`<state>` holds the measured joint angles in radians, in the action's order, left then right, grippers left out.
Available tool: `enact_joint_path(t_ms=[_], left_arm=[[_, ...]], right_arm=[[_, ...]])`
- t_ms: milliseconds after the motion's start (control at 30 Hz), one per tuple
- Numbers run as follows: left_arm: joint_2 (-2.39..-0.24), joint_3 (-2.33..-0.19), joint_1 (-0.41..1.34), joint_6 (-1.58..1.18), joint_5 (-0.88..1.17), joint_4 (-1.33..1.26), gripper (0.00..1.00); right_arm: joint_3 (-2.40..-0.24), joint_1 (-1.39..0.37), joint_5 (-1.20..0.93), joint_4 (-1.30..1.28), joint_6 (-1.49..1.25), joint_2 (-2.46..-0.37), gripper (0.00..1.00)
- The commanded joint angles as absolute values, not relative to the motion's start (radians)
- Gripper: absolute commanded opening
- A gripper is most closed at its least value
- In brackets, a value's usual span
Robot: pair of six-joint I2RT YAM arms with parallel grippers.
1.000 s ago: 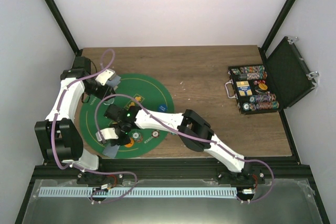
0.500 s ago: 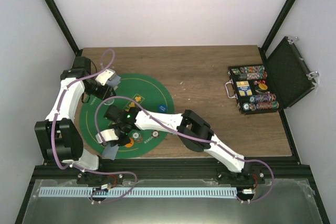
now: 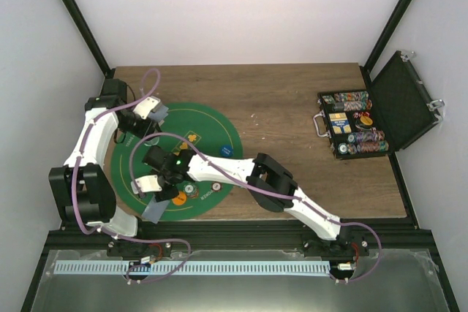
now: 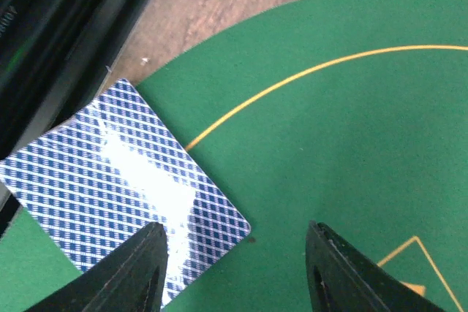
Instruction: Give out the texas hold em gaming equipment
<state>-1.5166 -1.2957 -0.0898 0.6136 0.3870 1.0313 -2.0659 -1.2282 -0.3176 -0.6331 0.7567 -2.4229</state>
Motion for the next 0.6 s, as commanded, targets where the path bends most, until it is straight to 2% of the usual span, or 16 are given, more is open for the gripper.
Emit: enact_joint_path(t_ms=[0, 100, 367, 567], left_arm=[[-1.526, -1.307, -0.092, 0.624, 0.407, 1.031, 0.45], [-1.531, -1.311, -0.092, 0.625, 0.405, 1.032, 0.45], [-1.548, -1.325, -0.093, 0.629, 0.398, 1.042, 0.45], [-1.554, -1.329, -0.092, 0.638, 0.394, 1.048, 0.45]], right_arm=[[-2.109, -1.235, -0.233, -0.617, 0.714, -2.419, 0.55], [-2.093, -1.233, -0.227, -0.591, 0.685, -2.374, 0.57], [-1.813, -1.232, -0.436, -0.401, 0.624, -2.130, 0.63], [-1.669, -1.182, -0.472, -0.336, 0.529, -1.974, 0.66]])
